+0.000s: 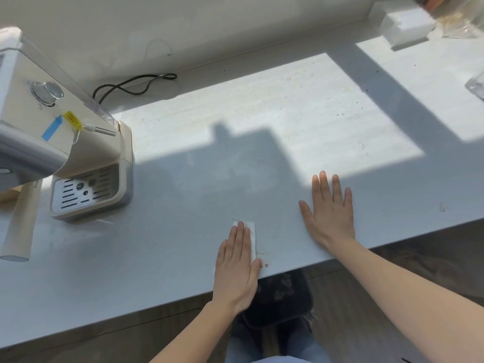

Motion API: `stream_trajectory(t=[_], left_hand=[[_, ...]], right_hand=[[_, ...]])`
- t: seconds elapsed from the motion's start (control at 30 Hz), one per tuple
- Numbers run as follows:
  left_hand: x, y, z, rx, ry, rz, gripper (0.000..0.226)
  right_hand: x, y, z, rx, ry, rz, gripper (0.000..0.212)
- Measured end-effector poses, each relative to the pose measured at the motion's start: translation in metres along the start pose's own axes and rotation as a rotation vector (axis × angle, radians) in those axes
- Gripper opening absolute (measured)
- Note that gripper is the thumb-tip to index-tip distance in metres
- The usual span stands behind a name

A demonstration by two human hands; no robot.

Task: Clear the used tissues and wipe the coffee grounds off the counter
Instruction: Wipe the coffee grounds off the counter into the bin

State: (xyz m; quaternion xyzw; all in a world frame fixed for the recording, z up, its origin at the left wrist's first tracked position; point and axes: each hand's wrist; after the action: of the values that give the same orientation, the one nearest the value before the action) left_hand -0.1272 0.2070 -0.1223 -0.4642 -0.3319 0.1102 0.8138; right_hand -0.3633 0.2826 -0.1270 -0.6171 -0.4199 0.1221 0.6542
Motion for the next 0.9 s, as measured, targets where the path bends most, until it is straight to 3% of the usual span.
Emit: stream_trajectory(t=[0.23, 0.37, 0.5, 0.57, 0.7, 0.9], left_hand=[[0.0, -0.002, 0.011, 0.015, 0.084, -0.029, 0.059], [0.002, -0.008, 0.007, 0.126, 0.191, -0.05, 0.056], [0.002, -0.011, 0.003, 0.237, 0.238, -0.015, 0.049], [0.003, -0.013, 0.003, 0.27, 0.244, -0.01, 0.05], [0.005, -0.014, 0.002, 0.311, 0.231, -0.006, 0.066], [0.006, -0.014, 0.001, 0.423, 0.255, 0.025, 0.065]], right_hand=[[0.0, 0.001, 0.001, -0.039, -0.026, 0.024, 0.07], [0.003, -0.005, 0.003, -0.215, -0.096, 0.087, 0.058], [0.036, -0.01, -0.02, -0.381, -0.631, 0.133, 0.037], [0.054, -0.004, -0.042, -0.335, -0.822, 0.017, 0.029], [0.068, -0.001, -0.063, -0.377, -0.78, -0.107, 0.026], [0.075, 0.001, -0.065, -0.318, -0.705, -0.151, 0.035]])
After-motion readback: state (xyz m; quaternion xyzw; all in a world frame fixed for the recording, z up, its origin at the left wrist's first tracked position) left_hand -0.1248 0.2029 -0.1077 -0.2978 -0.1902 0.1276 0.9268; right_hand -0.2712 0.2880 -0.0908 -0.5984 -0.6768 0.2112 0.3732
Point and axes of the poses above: each hand's wrist, its own x-axis away from the middle knuckle, its own y-axis out of the palm, z = x × y, and after that the axes turned 13 degrees about -z, right-handed
